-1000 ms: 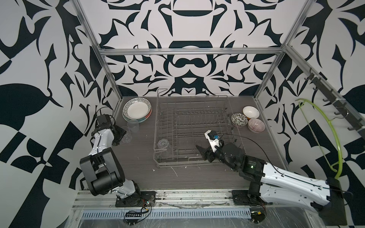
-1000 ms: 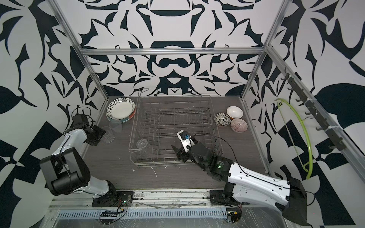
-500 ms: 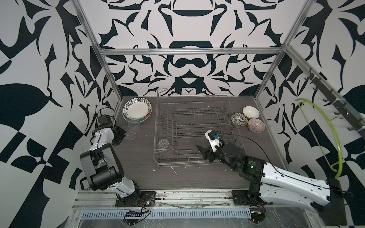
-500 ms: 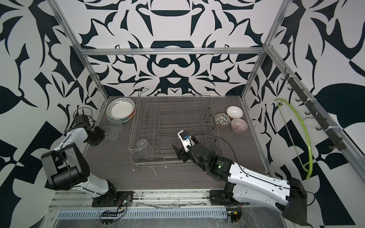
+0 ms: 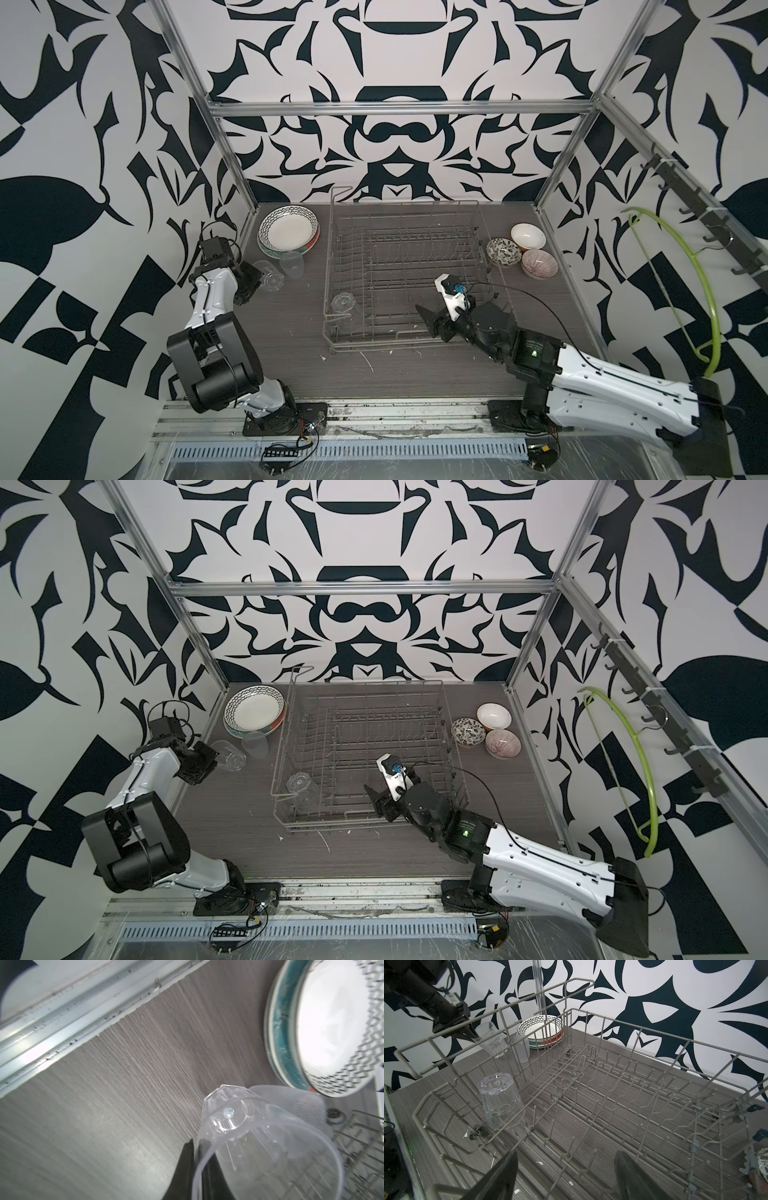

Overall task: Load bowls into a dish rack
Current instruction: Pick up the distractor at the center of the board.

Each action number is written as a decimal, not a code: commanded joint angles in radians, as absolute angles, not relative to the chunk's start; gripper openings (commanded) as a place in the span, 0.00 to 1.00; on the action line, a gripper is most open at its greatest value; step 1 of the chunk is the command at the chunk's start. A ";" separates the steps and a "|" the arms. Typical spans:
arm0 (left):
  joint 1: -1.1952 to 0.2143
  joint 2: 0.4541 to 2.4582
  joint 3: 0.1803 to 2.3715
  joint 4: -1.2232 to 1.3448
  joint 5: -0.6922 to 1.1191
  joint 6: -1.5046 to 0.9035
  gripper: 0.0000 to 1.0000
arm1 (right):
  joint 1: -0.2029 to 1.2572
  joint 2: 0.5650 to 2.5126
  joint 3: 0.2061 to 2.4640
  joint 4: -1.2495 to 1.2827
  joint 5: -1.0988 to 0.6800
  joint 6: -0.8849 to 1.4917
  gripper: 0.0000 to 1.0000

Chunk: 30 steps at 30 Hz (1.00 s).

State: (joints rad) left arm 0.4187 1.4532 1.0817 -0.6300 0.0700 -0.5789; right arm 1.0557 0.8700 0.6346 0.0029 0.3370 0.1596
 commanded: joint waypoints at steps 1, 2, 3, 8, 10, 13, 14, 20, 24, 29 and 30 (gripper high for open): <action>0.421 1.343 1.144 -0.676 0.131 -0.573 0.00 | 1.060 0.860 0.641 0.029 0.357 0.179 0.80; 0.420 1.313 1.153 -0.681 0.158 -0.574 0.00 | 1.059 0.862 0.643 0.029 0.357 0.179 0.80; 0.420 1.287 1.168 -0.693 0.192 -0.576 0.00 | 1.060 0.862 0.646 0.031 0.357 0.182 0.80; 0.383 1.152 1.253 -0.735 0.349 -0.610 0.00 | 1.060 0.852 0.665 0.046 0.346 0.198 0.89; 0.311 1.107 1.283 -0.721 0.406 -0.646 0.00 | 1.059 0.839 0.675 0.070 0.329 0.205 0.94; 0.196 1.060 1.307 -0.669 0.454 -0.709 0.00 | 1.058 0.833 0.709 0.101 0.296 0.211 0.98; 0.158 1.051 1.310 -0.651 0.453 -0.731 0.00 | 1.058 0.834 0.724 0.107 0.288 0.211 0.99; -0.098 1.061 1.302 -0.464 0.456 -0.798 0.00 | 1.058 0.816 0.778 0.213 0.275 0.215 1.00; -0.238 1.112 1.278 -0.300 0.487 -0.830 0.00 | 1.057 0.781 0.749 0.385 0.264 0.225 1.00; -0.339 1.136 1.227 -0.060 0.500 -0.888 0.00 | 1.055 0.758 0.698 0.623 0.239 0.256 1.00; -0.351 1.144 1.222 -0.025 0.503 -0.905 0.00 | 1.054 0.755 0.682 0.681 0.221 0.262 1.00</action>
